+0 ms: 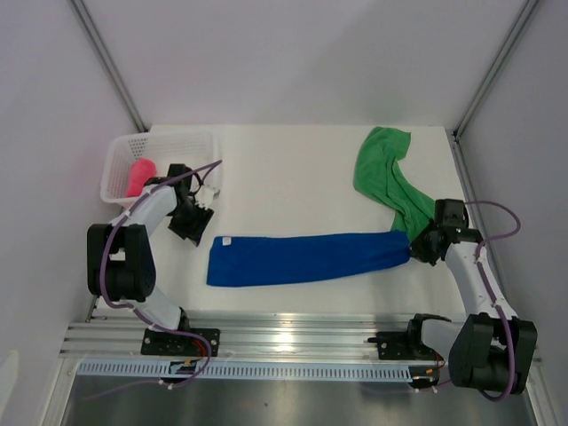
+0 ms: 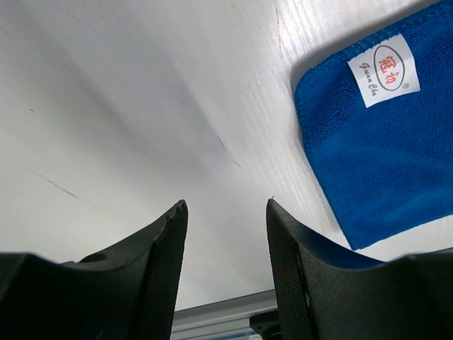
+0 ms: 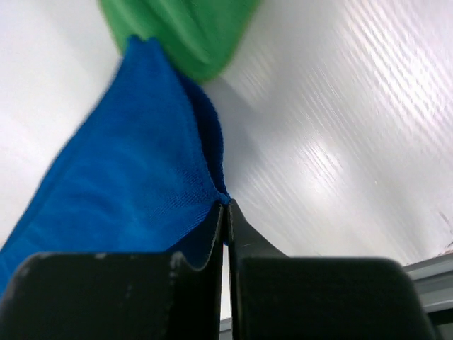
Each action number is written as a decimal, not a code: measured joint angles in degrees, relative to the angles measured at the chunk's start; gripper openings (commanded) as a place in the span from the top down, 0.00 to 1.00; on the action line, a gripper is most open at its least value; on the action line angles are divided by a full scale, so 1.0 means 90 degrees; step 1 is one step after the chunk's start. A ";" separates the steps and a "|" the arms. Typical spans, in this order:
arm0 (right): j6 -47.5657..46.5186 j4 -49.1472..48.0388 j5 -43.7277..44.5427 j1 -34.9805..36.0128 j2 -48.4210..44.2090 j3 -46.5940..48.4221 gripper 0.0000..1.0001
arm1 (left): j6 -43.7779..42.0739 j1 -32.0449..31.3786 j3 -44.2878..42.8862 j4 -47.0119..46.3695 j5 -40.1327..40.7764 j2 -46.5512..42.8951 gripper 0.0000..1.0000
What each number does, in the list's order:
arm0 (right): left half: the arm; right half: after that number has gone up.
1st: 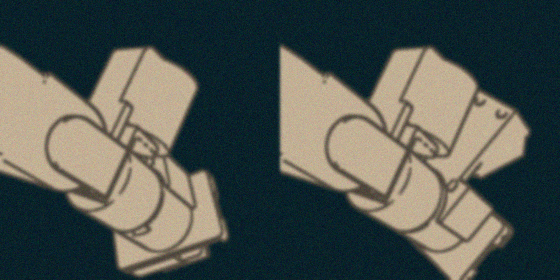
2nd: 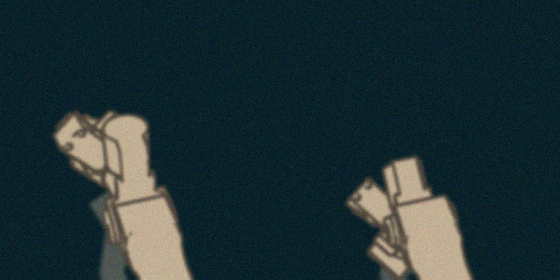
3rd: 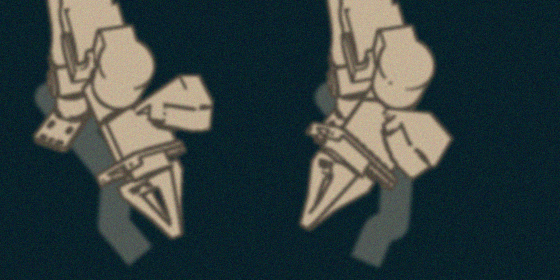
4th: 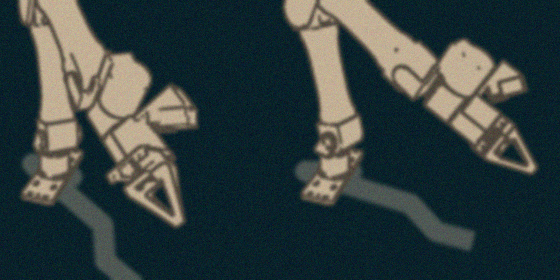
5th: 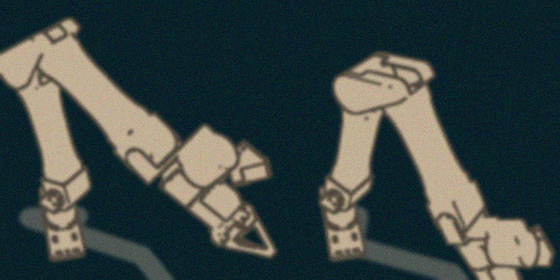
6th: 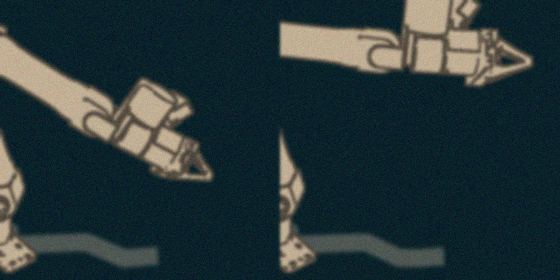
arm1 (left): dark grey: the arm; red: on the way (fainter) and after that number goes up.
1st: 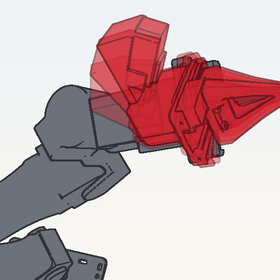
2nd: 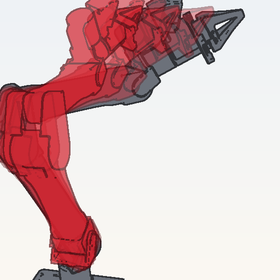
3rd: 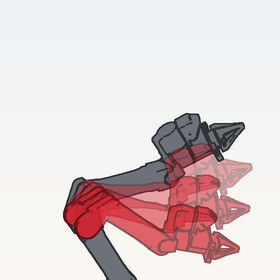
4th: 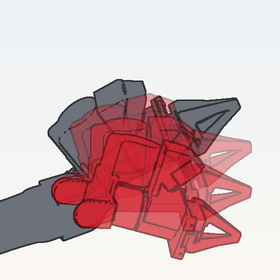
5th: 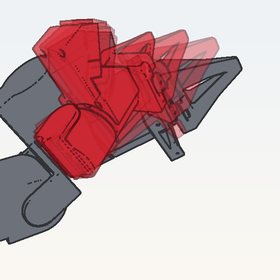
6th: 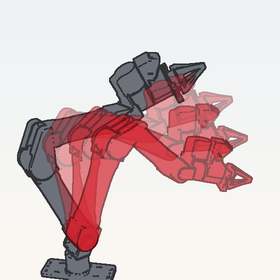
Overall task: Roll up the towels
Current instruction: Fold the towel
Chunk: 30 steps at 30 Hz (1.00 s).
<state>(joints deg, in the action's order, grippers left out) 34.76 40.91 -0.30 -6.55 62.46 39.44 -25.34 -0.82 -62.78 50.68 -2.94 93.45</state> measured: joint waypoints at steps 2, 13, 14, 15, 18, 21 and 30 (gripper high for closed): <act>-0.0158 -0.0005 -0.0007 0.0034 0.0073 0.0287 1.00 | 0.0015 -0.0002 0.0000 0.0034 -0.0083 -0.0117 0.48; -0.0593 -0.0299 0.0656 0.3905 0.2429 0.2535 1.00 | 0.0238 0.0000 0.0000 0.0126 -0.0440 -0.0318 0.48; -0.0590 -0.0345 0.0682 0.4211 0.2696 0.2752 1.00 | 0.0262 0.0000 0.0000 0.0136 -0.0498 -0.0318 0.48; -0.0583 -0.0362 0.0704 0.4520 0.2946 0.2960 1.00 | 0.0270 0.0000 0.0000 0.0141 -0.0559 -0.0318 0.48; -0.0549 -0.0413 0.0767 0.5348 0.3689 0.3660 1.00 | 0.0270 0.0000 0.0010 0.0211 -0.0945 -0.0318 0.48; -0.0534 -0.0437 0.0770 0.6008 0.4311 0.4311 1.00 | 0.0277 -0.0002 0.0075 0.0306 -0.1598 -0.0301 0.48; -0.0381 -0.0449 0.0612 0.7106 0.5200 0.5804 1.00 | 0.0495 -0.0005 0.0233 0.0391 -0.2297 0.0498 0.51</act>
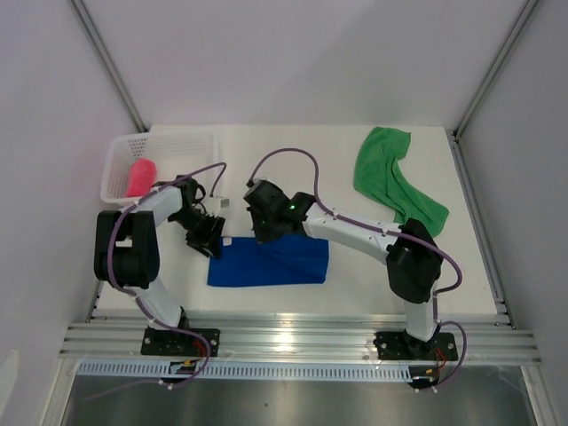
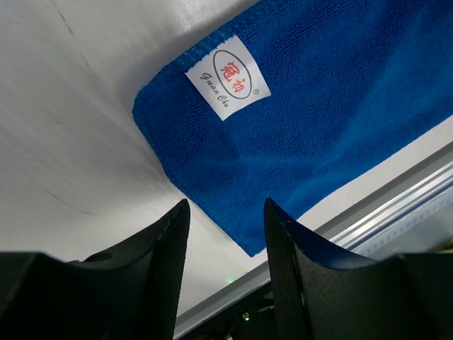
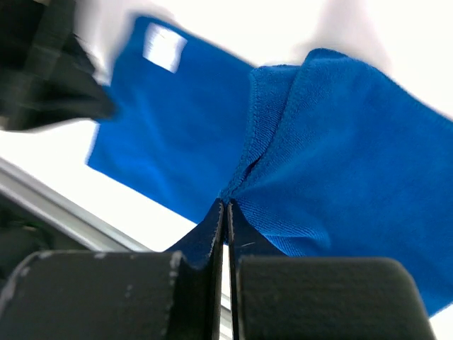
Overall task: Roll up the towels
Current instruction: Fold the towel
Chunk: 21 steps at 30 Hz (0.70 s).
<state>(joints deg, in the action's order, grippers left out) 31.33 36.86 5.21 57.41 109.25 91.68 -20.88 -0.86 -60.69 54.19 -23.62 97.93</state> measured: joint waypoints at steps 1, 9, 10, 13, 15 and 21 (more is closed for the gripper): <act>0.0029 -0.0053 -0.0032 0.0027 0.0078 0.0143 1.00 | 0.0010 0.0000 0.0000 -0.0002 -0.0027 0.0073 0.51; 0.0362 -0.0345 -0.0559 0.0192 0.0748 0.0896 1.00 | 0.0112 0.0000 0.0000 -0.0032 -0.0066 0.0175 0.56; 0.0398 -0.0389 -0.0631 0.0238 0.0835 0.0935 1.00 | 0.0114 0.0000 0.0000 -0.0053 -0.0063 0.0175 0.57; 0.0508 -0.0517 -0.0831 0.0406 0.1061 0.0974 1.00 | 0.0126 0.0000 0.0000 -0.0131 -0.0024 0.0214 0.62; 0.0571 -0.0544 -0.0962 0.0520 0.1224 0.1018 1.00 | 0.0143 0.0000 0.0000 -0.0168 0.0019 0.0289 0.64; 0.0627 -0.0576 -0.1243 0.0726 0.1489 0.1207 1.00 | 0.0155 0.0000 0.0029 -0.0294 0.0117 0.0410 0.71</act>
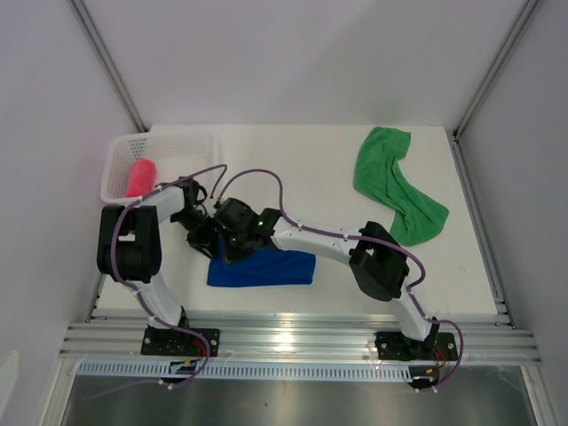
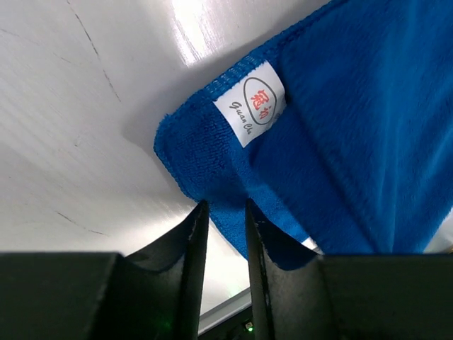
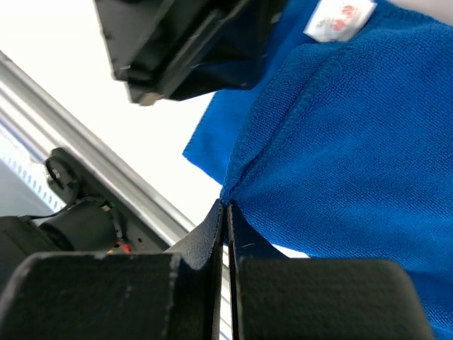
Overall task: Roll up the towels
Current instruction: Fold the towel
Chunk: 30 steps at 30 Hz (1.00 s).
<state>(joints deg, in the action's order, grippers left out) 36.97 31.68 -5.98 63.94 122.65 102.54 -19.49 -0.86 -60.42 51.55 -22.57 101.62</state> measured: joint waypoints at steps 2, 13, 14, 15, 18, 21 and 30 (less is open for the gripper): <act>0.0005 -0.0032 -0.0032 0.0056 0.0005 0.0036 1.00 | 0.0002 0.0000 0.0002 -0.0019 0.0007 0.0002 0.72; -0.0029 -0.0243 -0.0085 0.0107 0.0223 0.0206 0.99 | 0.0024 0.0005 -0.0015 0.0019 -0.0058 0.0010 0.58; -0.0061 -0.0282 -0.0129 0.0107 0.0299 0.0216 0.99 | 0.0022 0.0019 -0.0032 0.0027 -0.0049 0.0010 0.57; -0.0080 -0.0335 -0.0194 0.0107 0.0391 0.0223 0.98 | 0.0022 0.0044 -0.0053 0.0032 -0.0022 0.0010 0.57; -0.0134 -0.0415 -0.0386 0.0107 0.0658 0.0238 0.94 | 0.0027 0.0214 -0.0170 0.0017 0.0151 0.0005 0.54; -0.0177 -0.0503 -0.0491 0.0109 0.0845 0.0238 0.71 | 0.0053 0.0333 -0.0289 0.0000 0.0318 -0.0019 0.53; -0.0527 -0.1192 -0.0702 0.0155 0.0818 0.0087 0.51 | 0.0058 0.0362 -0.0408 0.0027 0.0437 -0.0265 0.51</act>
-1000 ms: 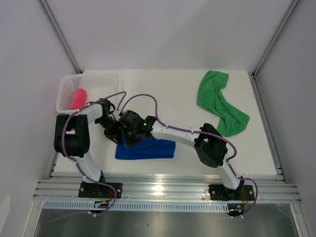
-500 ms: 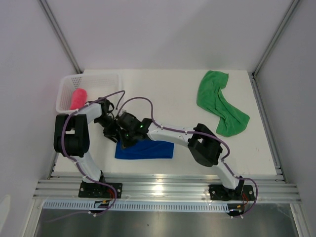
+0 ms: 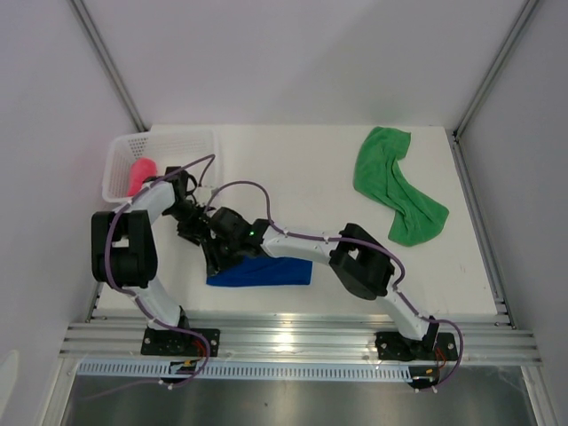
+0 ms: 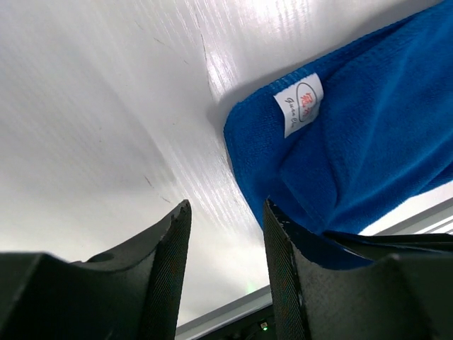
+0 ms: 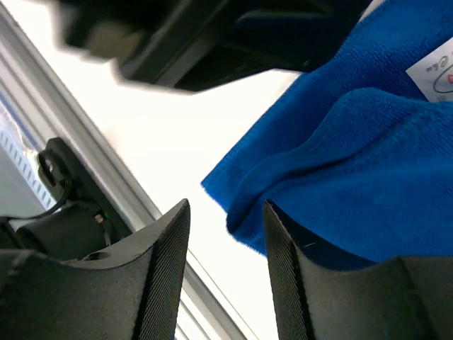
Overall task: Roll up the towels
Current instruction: Fold the towel
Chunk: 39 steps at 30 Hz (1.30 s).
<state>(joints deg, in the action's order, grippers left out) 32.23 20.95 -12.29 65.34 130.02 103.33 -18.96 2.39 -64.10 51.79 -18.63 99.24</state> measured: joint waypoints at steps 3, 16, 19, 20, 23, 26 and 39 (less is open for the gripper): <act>-0.0245 0.0022 0.0114 0.0036 -0.0287 -0.0095 0.50 | -0.0005 0.0000 -0.0066 0.0061 0.0000 -0.0165 0.51; -0.0192 -0.0051 0.0656 -0.0410 -0.3509 -0.2533 0.56 | -0.0175 -0.0002 -0.0056 0.0590 -0.0032 -0.0622 0.56; 0.0126 -0.0044 0.0806 -0.0925 -0.4250 -0.3769 0.56 | -0.0318 -0.0046 0.0036 0.0821 -0.0129 -0.0937 0.55; 0.0243 0.0000 0.0852 -0.1115 -0.4459 -0.4175 0.56 | -0.0376 -0.0073 0.0075 0.0901 -0.0155 -0.1064 0.54; 0.0568 0.0151 0.1025 -0.1634 -0.4879 -0.5151 0.56 | -0.0498 -0.0209 0.0177 0.1071 -0.0211 -0.1370 0.51; 0.0707 0.0136 0.1064 -0.1817 -0.5214 -0.5870 0.57 | -0.0554 -0.0505 0.0282 0.1044 -0.0228 -0.1450 0.50; 0.0971 -0.0758 0.1047 -0.1831 -0.5416 -0.6841 0.60 | -0.0379 -0.1802 0.0255 -0.0029 0.0850 -0.0563 0.50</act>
<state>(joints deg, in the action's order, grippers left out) 40.97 14.13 -2.87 48.86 81.28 41.76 -22.37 -13.82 -61.80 51.53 -10.98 94.17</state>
